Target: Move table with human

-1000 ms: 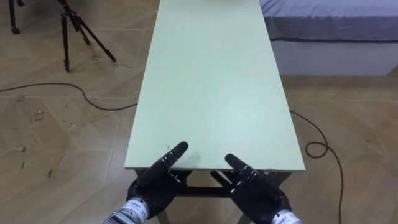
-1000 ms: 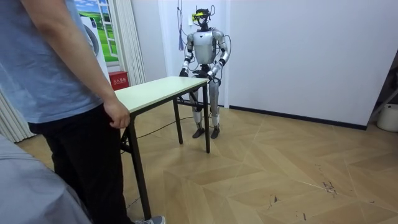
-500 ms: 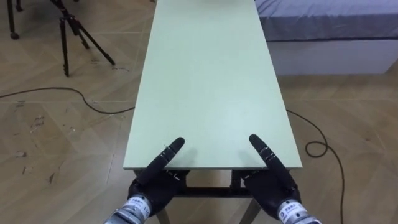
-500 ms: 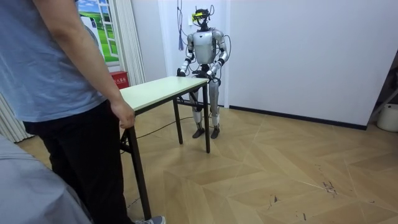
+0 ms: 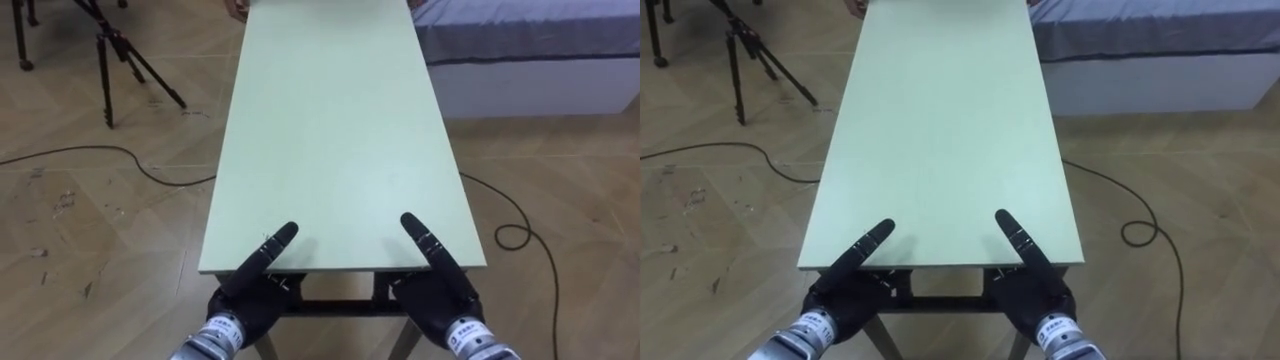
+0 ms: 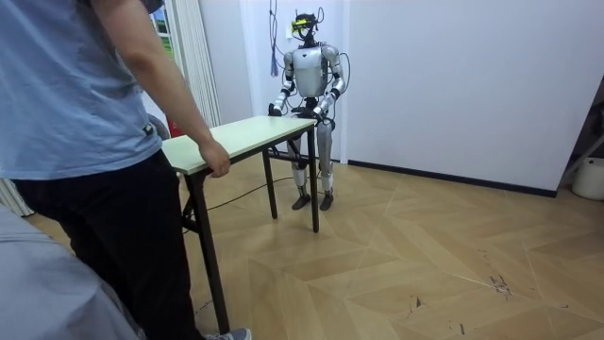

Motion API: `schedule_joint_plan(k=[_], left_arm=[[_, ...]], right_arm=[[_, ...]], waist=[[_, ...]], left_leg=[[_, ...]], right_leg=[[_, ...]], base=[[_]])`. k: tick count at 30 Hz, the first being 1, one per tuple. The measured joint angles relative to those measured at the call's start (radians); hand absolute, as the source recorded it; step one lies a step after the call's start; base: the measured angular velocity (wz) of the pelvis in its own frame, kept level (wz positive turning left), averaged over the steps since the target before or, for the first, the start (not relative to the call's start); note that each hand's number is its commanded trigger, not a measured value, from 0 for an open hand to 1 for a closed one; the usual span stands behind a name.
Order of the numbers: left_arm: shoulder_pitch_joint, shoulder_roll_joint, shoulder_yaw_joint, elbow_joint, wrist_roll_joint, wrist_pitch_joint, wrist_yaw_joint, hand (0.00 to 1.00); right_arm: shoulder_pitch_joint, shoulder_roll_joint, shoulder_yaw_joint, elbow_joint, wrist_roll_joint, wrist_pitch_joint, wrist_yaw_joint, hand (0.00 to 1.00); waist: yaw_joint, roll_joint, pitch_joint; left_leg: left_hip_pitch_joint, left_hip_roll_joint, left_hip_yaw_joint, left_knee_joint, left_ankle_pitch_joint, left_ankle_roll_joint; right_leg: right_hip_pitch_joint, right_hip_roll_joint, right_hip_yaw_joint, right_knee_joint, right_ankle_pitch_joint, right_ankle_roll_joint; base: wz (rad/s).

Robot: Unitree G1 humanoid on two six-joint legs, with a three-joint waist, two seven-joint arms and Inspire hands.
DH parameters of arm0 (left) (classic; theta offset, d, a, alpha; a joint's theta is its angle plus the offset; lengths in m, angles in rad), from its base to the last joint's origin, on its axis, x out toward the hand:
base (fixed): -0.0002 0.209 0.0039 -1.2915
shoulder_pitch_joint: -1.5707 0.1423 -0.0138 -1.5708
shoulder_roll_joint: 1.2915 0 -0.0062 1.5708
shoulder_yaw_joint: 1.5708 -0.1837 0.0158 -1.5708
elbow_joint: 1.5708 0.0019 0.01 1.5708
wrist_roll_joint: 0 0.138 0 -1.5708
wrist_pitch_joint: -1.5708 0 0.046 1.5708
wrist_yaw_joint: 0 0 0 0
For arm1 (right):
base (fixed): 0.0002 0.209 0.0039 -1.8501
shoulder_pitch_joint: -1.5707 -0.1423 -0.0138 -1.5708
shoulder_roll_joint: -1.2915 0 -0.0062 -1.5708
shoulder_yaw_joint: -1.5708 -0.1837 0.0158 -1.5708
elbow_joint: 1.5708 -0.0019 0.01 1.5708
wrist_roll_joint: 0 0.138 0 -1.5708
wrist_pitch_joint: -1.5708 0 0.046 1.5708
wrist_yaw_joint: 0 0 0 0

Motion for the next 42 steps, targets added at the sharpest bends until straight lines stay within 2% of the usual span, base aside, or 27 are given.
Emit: schedule_joint_plan(k=[4,6,9,12,14,23,29,34,38,42], left_arm=[[0.000,-0.011,0.013,-0.001,-0.013,-0.002,0.000,1.00],[0.000,-0.012,0.023,-0.001,-0.017,-0.004,0.000,1.00],[0.000,-0.025,0.023,0.002,-0.014,-0.004,-0.002,1.00],[0.000,-0.028,0.026,0.013,-0.014,-0.004,0.007,1.00],[0.000,-0.031,0.024,0.011,-0.014,-0.003,0.007,1.00],[0.001,-0.028,0.025,0.009,0.009,-0.014,0.014,1.00],[0.002,-0.036,0.025,0.008,0.034,-0.020,0.015,1.00],[0.016,-0.036,0.025,-0.048,0.033,-0.024,0.061,1.00],[0.041,-0.035,0.025,-0.124,0.034,-0.048,0.073,1.00],[0.045,-0.038,0.018,-0.176,0.084,-0.067,0.073,1.00]], right_arm=[[0.000,0.008,0.000,-0.002,0.000,-0.008,0.003,1.00],[0.000,0.032,0.000,0.000,-0.003,-0.019,-0.008,1.00],[-0.001,0.043,0.000,0.021,-0.004,-0.026,-0.053,1.00],[0.002,0.052,0.003,0.021,-0.021,-0.024,-0.058,1.00],[0.002,0.053,0.003,0.022,-0.031,-0.034,-0.058,1.00],[-0.001,0.065,0.003,0.021,-0.044,-0.035,-0.060,1.00],[0.000,0.065,0.003,0.021,-0.044,-0.039,-0.060,1.00],[0.002,0.059,0.003,-0.023,-0.045,-0.040,-0.104,1.00],[0.004,0.052,0.003,-0.079,-0.045,-0.044,-0.106,1.00],[0.026,0.045,0.011,-0.145,-0.048,-0.082,-0.111,1.00]], waist=[[0.001,-0.002,-0.0005],[0.001,-0.007,0.0008],[0.026,-0.015,0.0023],[0.026,-0.023,0.0050],[0.026,-0.023,0.0052],[0.025,-0.023,0.0052],[0.026,-0.023,0.0052],[0.025,-0.023,0.0051],[0.019,-0.023,0.0050],[0.027,-0.024,0.0043]], left_leg=[[-0.005,0.000,0.000,0.003,0.000,0.000],[-0.005,0.000,0.000,0.008,0.000,0.000],[-0.005,0.000,0.000,0.008,0.000,0.000],[-0.006,0.002,-0.001,0.008,0.000,0.000],[-0.006,0.002,-0.001,0.008,0.000,0.000],[-0.013,0.001,-0.004,0.008,0.000,0.000],[-0.013,0.000,-0.005,0.008,0.000,0.000],[-0.014,0.000,-0.005,0.008,0.000,0.000],[-0.014,0.000,-0.005,0.011,0.000,0.000],[-0.016,0.000,-0.005,0.013,0.000,0.000]], right_leg=[[-0.005,-0.001,0.001,0.001,0.000,0.000],[-0.005,-0.001,0.003,0.001,0.000,0.000],[-0.004,-0.001,0.003,-0.002,0.000,0.000],[-0.004,0.001,0.003,-0.004,0.000,0.000],[-0.005,0.001,0.006,-0.004,0.000,0.000],[-0.012,0.002,0.009,-0.003,0.000,0.000],[-0.012,0.001,0.002,-0.003,0.000,0.000],[-0.012,0.001,0.002,-0.004,0.000,0.000],[-0.012,0.001,0.003,-0.002,0.000,0.000],[-0.013,-0.001,0.003,0.000,0.000,0.000]], base=[[0.00],[0.00],[0.00],[-0.03],[-0.04],[-0.01],[0.00],[0.00],[0.00],[0.00]])
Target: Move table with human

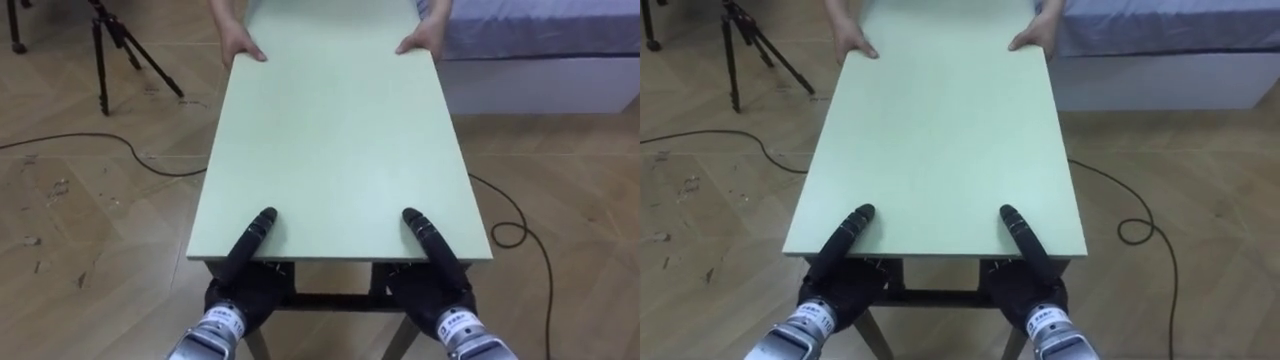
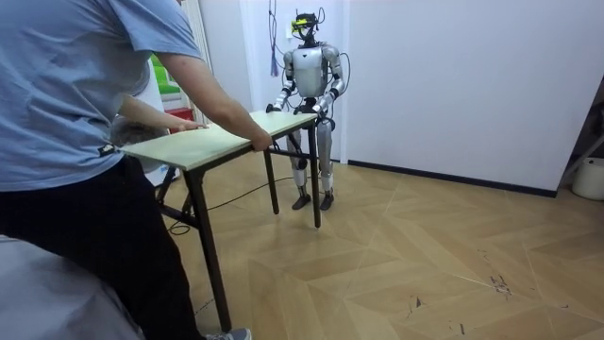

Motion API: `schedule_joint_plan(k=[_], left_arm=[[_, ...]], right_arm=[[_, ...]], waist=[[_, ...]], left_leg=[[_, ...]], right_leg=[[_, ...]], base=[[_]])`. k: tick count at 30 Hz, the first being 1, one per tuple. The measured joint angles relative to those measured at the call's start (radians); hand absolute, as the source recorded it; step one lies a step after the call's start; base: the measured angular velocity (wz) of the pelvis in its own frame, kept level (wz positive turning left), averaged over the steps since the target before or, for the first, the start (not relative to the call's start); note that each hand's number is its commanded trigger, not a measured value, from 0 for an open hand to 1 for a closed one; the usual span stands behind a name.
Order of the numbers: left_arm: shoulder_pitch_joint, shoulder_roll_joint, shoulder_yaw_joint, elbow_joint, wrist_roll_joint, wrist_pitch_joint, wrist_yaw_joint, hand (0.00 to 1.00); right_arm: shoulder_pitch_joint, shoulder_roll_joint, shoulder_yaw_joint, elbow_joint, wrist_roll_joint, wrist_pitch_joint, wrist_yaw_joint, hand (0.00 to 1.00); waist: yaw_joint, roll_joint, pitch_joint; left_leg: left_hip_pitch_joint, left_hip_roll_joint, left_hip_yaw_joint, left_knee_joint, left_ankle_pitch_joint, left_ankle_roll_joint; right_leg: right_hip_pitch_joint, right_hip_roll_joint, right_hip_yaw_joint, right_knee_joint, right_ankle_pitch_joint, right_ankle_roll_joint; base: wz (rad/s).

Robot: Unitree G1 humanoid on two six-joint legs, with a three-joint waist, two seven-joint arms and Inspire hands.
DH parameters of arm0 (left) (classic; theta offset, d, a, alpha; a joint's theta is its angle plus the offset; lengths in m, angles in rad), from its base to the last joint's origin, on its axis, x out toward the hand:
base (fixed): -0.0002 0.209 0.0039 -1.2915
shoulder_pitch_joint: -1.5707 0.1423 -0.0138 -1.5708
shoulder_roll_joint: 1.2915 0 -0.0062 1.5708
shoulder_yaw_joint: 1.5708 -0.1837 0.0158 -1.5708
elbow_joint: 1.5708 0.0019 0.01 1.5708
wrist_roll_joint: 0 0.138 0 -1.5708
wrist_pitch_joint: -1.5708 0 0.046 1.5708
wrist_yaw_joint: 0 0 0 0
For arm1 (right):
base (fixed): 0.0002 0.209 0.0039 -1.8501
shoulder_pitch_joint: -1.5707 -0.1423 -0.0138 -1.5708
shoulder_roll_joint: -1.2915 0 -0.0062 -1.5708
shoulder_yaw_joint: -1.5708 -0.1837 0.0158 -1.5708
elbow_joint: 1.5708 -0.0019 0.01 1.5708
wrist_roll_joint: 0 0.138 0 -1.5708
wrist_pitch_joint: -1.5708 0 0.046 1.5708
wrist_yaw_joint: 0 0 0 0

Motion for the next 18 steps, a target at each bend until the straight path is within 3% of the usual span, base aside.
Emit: schedule_joint_plan(k=[8,14,18], left_arm=[[0.001,-0.006,-0.001,-0.037,0.046,-0.029,-0.020,1.00],[0.063,-0.012,-0.003,-0.061,0.049,-0.036,-0.077,1.00],[0.073,-0.014,-0.003,-0.062,0.048,-0.036,-0.088,1.00]], right_arm=[[0.007,-0.004,0.010,-0.065,-0.031,-0.036,0.001,1.00],[0.051,-0.016,0.011,-0.089,-0.046,-0.036,0.044,1.00],[0.057,-0.013,0.011,-0.089,-0.062,-0.038,0.050,1.00]], waist=[[0.003,-0.001,-0.0047],[0.001,-0.007,-0.0120],[0.001,-0.009,-0.0134]], left_leg=[[-0.003,-0.002,0.008,0.007,0.000,0.000],[-0.002,-0.001,0.024,0.006,0.000,0.000],[-0.007,-0.001,0.024,0.006,0.000,0.000]], right_leg=[[-0.013,-0.001,0.011,0.019,0.000,-0.001],[-0.014,0.002,0.025,0.016,0.000,0.000],[-0.022,0.002,0.025,0.019,0.000,0.000]], base=[[-0.03],[-0.07],[-0.01]])
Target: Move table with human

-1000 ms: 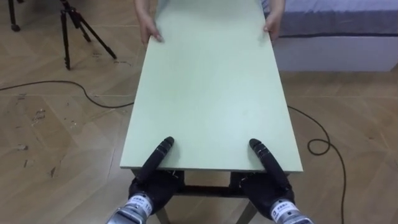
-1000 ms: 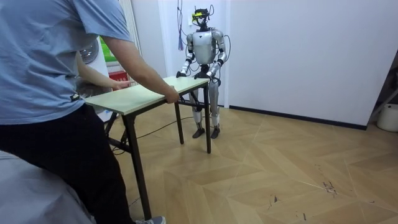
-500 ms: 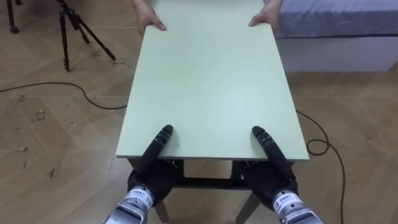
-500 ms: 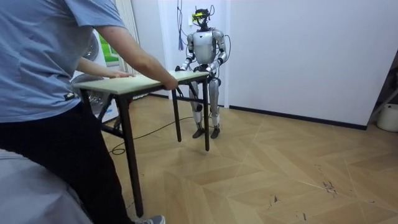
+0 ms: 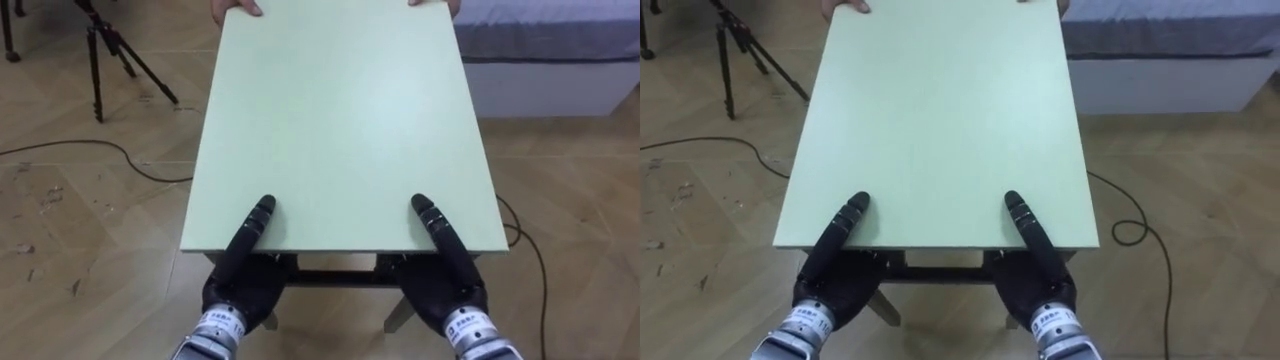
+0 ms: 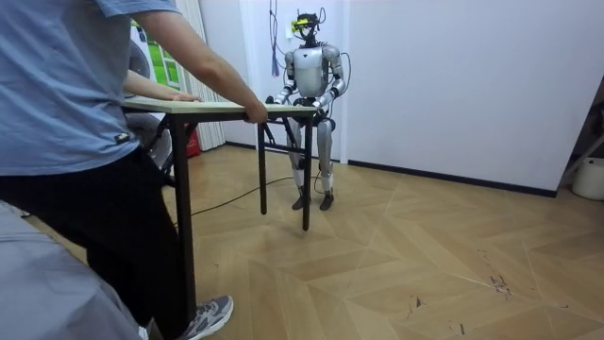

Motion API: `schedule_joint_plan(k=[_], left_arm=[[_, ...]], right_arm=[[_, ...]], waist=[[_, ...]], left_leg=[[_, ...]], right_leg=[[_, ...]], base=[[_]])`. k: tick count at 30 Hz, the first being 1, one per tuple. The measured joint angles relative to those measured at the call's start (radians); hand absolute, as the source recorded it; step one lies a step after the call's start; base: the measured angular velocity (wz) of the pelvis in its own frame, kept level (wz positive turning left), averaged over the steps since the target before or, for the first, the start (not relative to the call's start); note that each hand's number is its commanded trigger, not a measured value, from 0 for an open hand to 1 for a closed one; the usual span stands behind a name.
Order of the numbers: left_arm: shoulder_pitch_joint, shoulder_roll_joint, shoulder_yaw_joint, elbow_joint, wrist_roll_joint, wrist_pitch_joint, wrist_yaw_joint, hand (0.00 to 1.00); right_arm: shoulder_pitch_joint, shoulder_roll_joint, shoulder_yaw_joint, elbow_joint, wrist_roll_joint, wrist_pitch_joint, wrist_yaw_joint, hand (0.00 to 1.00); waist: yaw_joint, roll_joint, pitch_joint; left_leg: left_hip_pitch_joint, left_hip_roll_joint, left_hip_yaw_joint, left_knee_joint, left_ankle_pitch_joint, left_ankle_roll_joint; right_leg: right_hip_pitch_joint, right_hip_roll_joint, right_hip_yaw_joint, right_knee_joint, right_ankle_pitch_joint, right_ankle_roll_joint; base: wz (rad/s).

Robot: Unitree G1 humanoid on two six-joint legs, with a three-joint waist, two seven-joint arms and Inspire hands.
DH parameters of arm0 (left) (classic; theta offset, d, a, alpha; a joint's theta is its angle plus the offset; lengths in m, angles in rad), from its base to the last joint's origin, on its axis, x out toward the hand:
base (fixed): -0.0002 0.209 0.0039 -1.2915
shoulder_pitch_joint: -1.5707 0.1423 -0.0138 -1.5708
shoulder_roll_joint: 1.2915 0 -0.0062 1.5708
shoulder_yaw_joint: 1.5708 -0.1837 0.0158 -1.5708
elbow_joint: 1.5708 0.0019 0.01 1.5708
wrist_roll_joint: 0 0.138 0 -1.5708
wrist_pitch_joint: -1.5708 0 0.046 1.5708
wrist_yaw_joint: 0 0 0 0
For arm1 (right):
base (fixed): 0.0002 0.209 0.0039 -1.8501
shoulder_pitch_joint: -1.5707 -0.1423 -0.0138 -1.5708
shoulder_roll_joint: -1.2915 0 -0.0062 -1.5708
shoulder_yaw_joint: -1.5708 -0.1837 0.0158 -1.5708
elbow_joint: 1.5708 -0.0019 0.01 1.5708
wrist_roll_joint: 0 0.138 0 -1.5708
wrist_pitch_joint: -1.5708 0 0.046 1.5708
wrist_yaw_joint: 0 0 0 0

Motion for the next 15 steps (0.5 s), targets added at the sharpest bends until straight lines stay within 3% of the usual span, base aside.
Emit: schedule_joint_plan(k=[5,11,13,15], left_arm=[[0.020,0.002,-0.007,-0.011,0.000,-0.018,-0.001,1.00],[0.045,0.011,-0.017,-0.015,-0.005,-0.036,-0.012,1.00],[0.047,0.018,-0.020,-0.015,-0.012,-0.036,-0.012,1.00],[0.053,0.026,-0.031,-0.017,-0.014,-0.048,-0.017,1.00]], right_arm=[[0.000,-0.002,0.010,0.000,-0.008,0.000,0.001,1.00],[0.012,-0.014,0.044,0.000,0.007,-0.030,0.006,1.00],[0.013,-0.014,0.048,0.000,0.009,-0.029,0.006,1.00],[0.019,-0.018,0.051,0.000,0.016,-0.030,0.012,1.00]], waist=[[-0.004,-0.006,-0.0025],[-0.001,-0.012,-0.0034],[0.000,-0.012,-0.0029],[0.001,-0.021,-0.0023]], left_leg=[[-0.010,0.001,0.000,0.001,0.000,0.000],[-0.008,0.003,0.003,0.005,0.000,0.000],[-0.014,0.003,0.003,0.017,-0.001,-0.001],[-0.050,0.007,-0.001,0.082,-0.011,-0.016]], right_leg=[[-0.010,0.001,-0.001,0.002,0.000,-0.001],[-0.009,0.004,0.002,0.002,0.001,-0.002],[-0.008,0.004,0.000,0.004,0.001,-0.003],[-0.024,0.007,-0.003,0.025,-0.003,-0.009]], base=[[0.00],[-0.01],[0.00],[0.00]])
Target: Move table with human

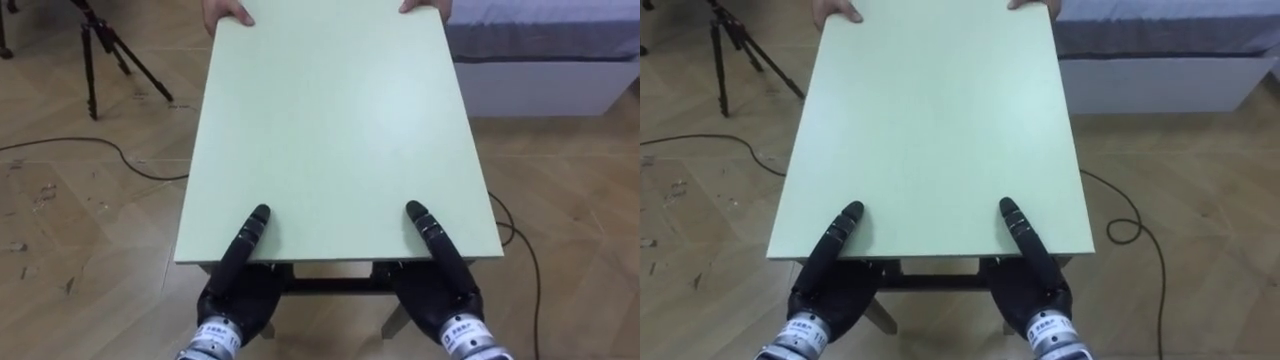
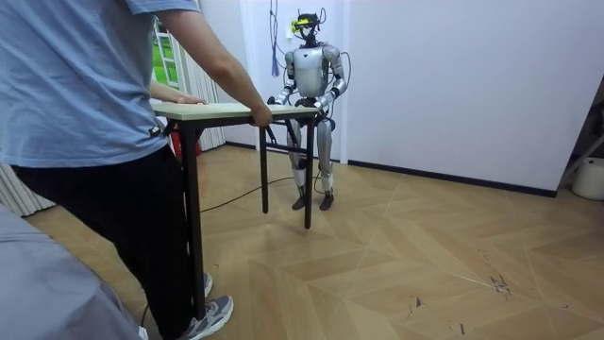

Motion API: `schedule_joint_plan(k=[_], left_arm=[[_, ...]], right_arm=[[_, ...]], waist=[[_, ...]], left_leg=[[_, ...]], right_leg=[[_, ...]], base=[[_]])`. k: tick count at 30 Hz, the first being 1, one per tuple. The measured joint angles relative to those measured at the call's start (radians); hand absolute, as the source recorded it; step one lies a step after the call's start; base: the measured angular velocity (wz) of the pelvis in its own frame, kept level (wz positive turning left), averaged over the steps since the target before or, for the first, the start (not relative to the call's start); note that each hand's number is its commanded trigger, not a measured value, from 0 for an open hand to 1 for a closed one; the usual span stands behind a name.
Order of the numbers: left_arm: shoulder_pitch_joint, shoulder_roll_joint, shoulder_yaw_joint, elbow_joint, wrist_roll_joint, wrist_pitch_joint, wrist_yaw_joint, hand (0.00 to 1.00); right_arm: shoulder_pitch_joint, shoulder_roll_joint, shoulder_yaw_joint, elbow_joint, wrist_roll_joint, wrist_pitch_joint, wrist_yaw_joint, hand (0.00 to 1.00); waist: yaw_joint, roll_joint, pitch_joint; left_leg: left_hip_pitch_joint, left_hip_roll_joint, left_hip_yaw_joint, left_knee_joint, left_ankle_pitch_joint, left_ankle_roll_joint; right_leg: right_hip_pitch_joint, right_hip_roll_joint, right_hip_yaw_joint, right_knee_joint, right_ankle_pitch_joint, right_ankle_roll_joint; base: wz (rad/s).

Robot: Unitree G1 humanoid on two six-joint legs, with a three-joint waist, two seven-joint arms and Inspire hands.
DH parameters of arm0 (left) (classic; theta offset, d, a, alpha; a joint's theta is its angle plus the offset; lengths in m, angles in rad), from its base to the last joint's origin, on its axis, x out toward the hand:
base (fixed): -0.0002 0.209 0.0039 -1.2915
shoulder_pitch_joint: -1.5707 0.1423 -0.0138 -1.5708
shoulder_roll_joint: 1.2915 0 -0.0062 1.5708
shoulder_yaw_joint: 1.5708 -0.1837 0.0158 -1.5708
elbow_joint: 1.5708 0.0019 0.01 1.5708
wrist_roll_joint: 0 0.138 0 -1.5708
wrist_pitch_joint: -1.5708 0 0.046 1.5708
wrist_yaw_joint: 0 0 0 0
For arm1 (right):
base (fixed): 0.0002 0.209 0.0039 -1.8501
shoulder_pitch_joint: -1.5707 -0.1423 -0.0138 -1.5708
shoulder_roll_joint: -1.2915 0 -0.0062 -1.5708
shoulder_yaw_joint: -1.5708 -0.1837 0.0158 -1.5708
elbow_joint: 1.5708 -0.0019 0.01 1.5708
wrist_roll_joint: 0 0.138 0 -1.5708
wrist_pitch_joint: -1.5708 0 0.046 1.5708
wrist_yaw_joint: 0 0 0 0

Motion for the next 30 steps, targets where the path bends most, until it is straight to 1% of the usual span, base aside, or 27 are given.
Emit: schedule_joint_plan(k=[1,3,4,5,6,7,8,9,10,11,12,13,14,15,17,18,19,20,21,22,23,24,25,27,28,29,30], left_arm=[[0.003,0.003,-0.004,-0.001,-0.002,-0.005,-0.002,1.00],[0.008,0.002,-0.009,-0.001,-0.007,-0.006,-0.006,1.00],[0.008,0.004,-0.010,-0.001,-0.008,-0.007,-0.006,1.00],[0.010,0.012,-0.016,0.000,-0.017,-0.011,-0.006,1.00],[0.010,0.022,-0.019,-0.001,-0.023,-0.011,-0.007,1.00],[0.010,0.026,-0.019,-0.001,-0.030,-0.011,-0.009,1.00],[0.012,0.029,-0.022,-0.001,-0.037,-0.011,-0.009,1.00],[0.020,0.027,-0.023,-0.001,-0.039,-0.011,-0.012,1.00],[0.025,0.024,-0.024,-0.001,-0.042,-0.011,-0.015,1.00],[0.045,0.021,-0.023,-0.001,-0.048,-0.013,-0.024,1.00],[0.051,0.025,-0.024,-0.001,-0.055,-0.012,-0.034,1.00],[0.048,0.026,-0.024,-0.002,-0.055,-0.011,-0.035,1.00],[0.044,0.024,-0.024,-0.002,-0.055,-0.011,-0.037,1.00],[0.038,0.023,-0.025,-0.002,-0.055,-0.011,-0.040,1.00],[0.041,0.026,-0.026,-0.002,-0.062,-0.012,-0.045,1.00],[0.041,0.024,-0.026,-0.002,-0.063,-0.011,-0.045,1.00],[0.035,0.022,-0.026,-0.002,-0.059,-0.011,-0.045,1.00],[0.017,0.024,-0.024,-0.002,-0.060,-0.012,-0.046,1.00],[0.004,0.024,-0.023,0.000,-0.061,-0.014,-0.046,1.00],[-0.020,0.025,-0.021,0.005,-0.062,-0.021,-0.046,1.00],[-0.043,0.026,-0.022,0.019,-0.064,-0.027,-0.046,1.00],[-0.068,0.025,-0.025,0.046,-0.066,-0.027,-0.046,1.00],[-0.075,0.022,-0.027,0.058,-0.066,-0.027,-0.046,1.00],[-0.066,0.014,-0.045,0.076,-0.074,-0.026,-0.046,1.00],[-0.061,0.013,-0.050,0.081,-0.076,-0.026,-0.047,1.00],[-0.045,0.010,-0.053,0.088,-0.085,-0.024,-0.050,1.00],[-0.032,0.009,-0.055,0.087,-0.090,-0.024,-0.050,1.00]], right_arm=[[0.002,-0.001,0.001,0.000,0.002,0.000,0.001,1.00],[0.007,0.001,0.005,0.001,0.007,-0.001,0.006,1.00],[0.008,-0.002,0.008,0.003,0.007,-0.002,0.006,1.00],[0.009,-0.007,0.016,0.008,0.015,-0.007,0.006,1.00],[0.011,-0.008,0.018,0.009,0.016,-0.008,0.008,1.00],[0.013,-0.008,0.019,0.009,0.015,-0.008,0.010,1.00],[0.018,-0.008,0.020,0.009,0.013,-0.008,0.012,1.00],[0.021,-0.010,0.020,0.008,0.010,-0.007,0.014,1.00],[0.022,-0.013,0.019,0.008,0.009,-0.006,0.014,1.00],[0.021,-0.016,0.019,0.008,0.004,0.004,0.014,1.00],[0.020,-0.017,0.019,0.008,-0.008,0.004,0.018,1.00],[0.019,-0.017,0.019,0.008,-0.009,0.001,0.025,1.00],[0.019,-0.019,0.019,0.008,-0.011,-0.005,0.035,1.00],[0.017,-0.017,0.019,0.009,-0.014,-0.014,0.039,1.00],[0.014,-0.018,0.023,0.009,-0.020,-0.014,0.039,1.00],[0.011,-0.023,0.023,0.007,-0.020,-0.018,0.039,1.00],[0.005,-0.026,0.023,0.008,-0.018,-0.020,0.041,1.00],[-0.014,-0.028,0.022,0.009,-0.019,-0.021,0.043,1.00],[-0.026,-0.027,0.019,0.010,-0.019,-0.022,0.043,1.00],[-0.047,-0.019,0.015,0.020,-0.018,-0.023,0.045,1.00],[-0.069,-0.018,0.013,0.035,-0.014,-0.025,0.047,1.00],[-0.080,-0.016,0.004,0.052,-0.012,-0.018,0.047,1.00],[-0.079,-0.016,0.000,0.056,-0.013,-0.015,0.047,1.00],[-0.058,-0.021,-0.023,0.058,-0.022,0.009,0.046,1.00],[-0.050,-0.021,-0.026,0.059,-0.022,0.015,0.046,1.00],[-0.039,-0.026,-0.028,0.063,-0.026,0.027,0.046,1.00],[-0.034,-0.027,-0.028,0.063,-0.032,0.035,0.046,1.00]], waist=[[0.000,-0.002,0.0006],[0.013,-0.003,0.0017],[0.019,-0.004,0.0019],[0.029,-0.003,0.0023],[0.045,0.004,0.0051],[0.054,0.007,0.0068],[0.060,0.010,0.0084],[0.069,0.013,0.0089],[0.079,0.020,0.0097],[0.095,0.040,0.0022],[0.095,0.051,0.0018],[0.090,0.054,0.0038],[0.072,0.057,0.0045],[0.059,0.057,0.0105],[0.050,0.050,0.0171],[0.038,0.065,0.0153],[0.032,0.072,0.0163],[0.020,0.089,0.0189],[0.017,0.095,0.0222],[0.012,0.095,0.0220],[-0.002,0.096,0.0214],[-0.013,0.095,0.0206],[-0.015,0.094,0.0196],[-0.014,0.089,0.0193],[-0.015,0.085,0.0179],[-0.022,0.081,0.0146],[-0.035,0.075,0.0129]], left_leg=[[-0.012,0.001,-0.004,0.023,-0.002,-0.003],[-0.076,0.014,-0.006,0.155,-0.018,-0.031],[-0.099,0.020,-0.006,0.202,-0.021,-0.035],[-0.151,0.037,-0.007,0.309,-0.021,-0.038],[-0.207,0.059,-0.008,0.420,-0.014,-0.049],[-0.237,0.071,-0.009,0.477,-0.004,-0.065],[-0.280,0.095,-0.014,0.560,0.025,-0.104],[-0.308,0.109,-0.028,0.621,0.048,-0.111],[-0.317,0.123,-0.030,0.672,0.059,-0.110],[-0.314,0.158,-0.031,0.794,0.092,-0.103],[-0.287,0.174,-0.033,0.854,0.128,-0.102],[-0.273,0.178,-0.040,0.857,0.147,-0.104],[-0.234,0.181,-0.050,0.825,0.175,-0.110],[-0.191,0.170,-0.053,0.761,0.119,-0.123],[-0.161,0.144,-0.064,0.684,0.071,-0.142],[-0.139,0.137,-0.068,0.627,0.015,-0.139],[-0.131,0.136,-0.073,0.592,-0.024,-0.137],[-0.121,0.135,-0.093,0.529,-0.103,-0.135],[-0.115,0.136,-0.100,0.484,-0.139,-0.131],[-0.103,0.133,-0.101,0.385,-0.191,-0.127],[-0.100,0.129,-0.097,0.317,-0.224,-0.118],[-0.110,0.122,-0.093,0.298,-0.238,-0.099],[-0.117,0.114,-0.093,0.297,-0.239,-0.097],[-0.136,0.065,-0.079,0.296,-0.215,-0.064],[-0.137,0.050,-0.077,0.290,-0.204,-0.056],[-0.139,0.032,-0.061,0.273,-0.184,-0.026],[-0.149,0.009,-0.049,0.263,-0.161,-0.002]], right_leg=[[-0.004,-0.001,0.000,0.007,-0.001,-0.002],[-0.020,0.001,0.001,0.032,-0.009,-0.014],[-0.023,0.005,0.001,0.037,-0.011,-0.018],[-0.030,0.010,-0.001,0.044,-0.018,-0.032],[-0.045,0.024,0.000,0.054,-0.031,-0.051],[-0.052,0.031,-0.001,0.062,-0.034,-0.056],[-0.053,0.041,-0.011,0.058,-0.037,-0.055],[-0.054,0.035,-0.052,0.058,-0.040,-0.063],[-0.054,0.034,-0.074,0.059,-0.041,-0.068],[-0.054,0.036,-0.125,0.062,-0.044,-0.077],[-0.054,0.040,-0.156,0.064,-0.040,-0.092],[-0.060,0.044,-0.165,0.069,-0.033,-0.106],[-0.087,0.045,-0.182,0.096,-0.036,-0.104],[-0.114,0.042,-0.192,0.129,-0.039,-0.106],[-0.127,0.021,-0.201,0.131,-0.025,-0.111],[-0.135,0.017,-0.220,0.111,-0.008,-0.113],[-0.149,0.017,-0.228,0.110,0.002,-0.118],[-0.181,0.017,-0.251,0.110,0.019,-0.126],[-0.199,0.016,-0.259,0.111,0.029,-0.130],[-0.236,0.010,-0.272,0.110,0.052,-0.137],[-0.263,0.001,-0.292,0.101,0.074,-0.140],[-0.271,-0.012,-0.309,0.086,0.097,-0.139],[-0.272,-0.020,-0.310,0.079,0.110,-0.136],[-0.263,-0.053,-0.291,0.024,0.170,-0.106],[-0.259,-0.060,-0.276,0.010,0.187,-0.090],[-0.251,-0.078,-0.251,-0.015,0.220,-0.031],[-0.245,-0.093,-0.234,-0.058,0.260,0.057]], base=[[0.00],[-0.07],[-0.20],[-0.20],[-0.23],[-0.25],[-0.27],[-0.32],[-0.53],[-0.53],[-0.33],[0.19],[0.40],[0.31],[0.14],[0.25],[0.36],[0.26],[0.29],[0.33],[0.43],[0.42],[0.25],[-0.01],[-0.07],[-0.04],[-0.05]])
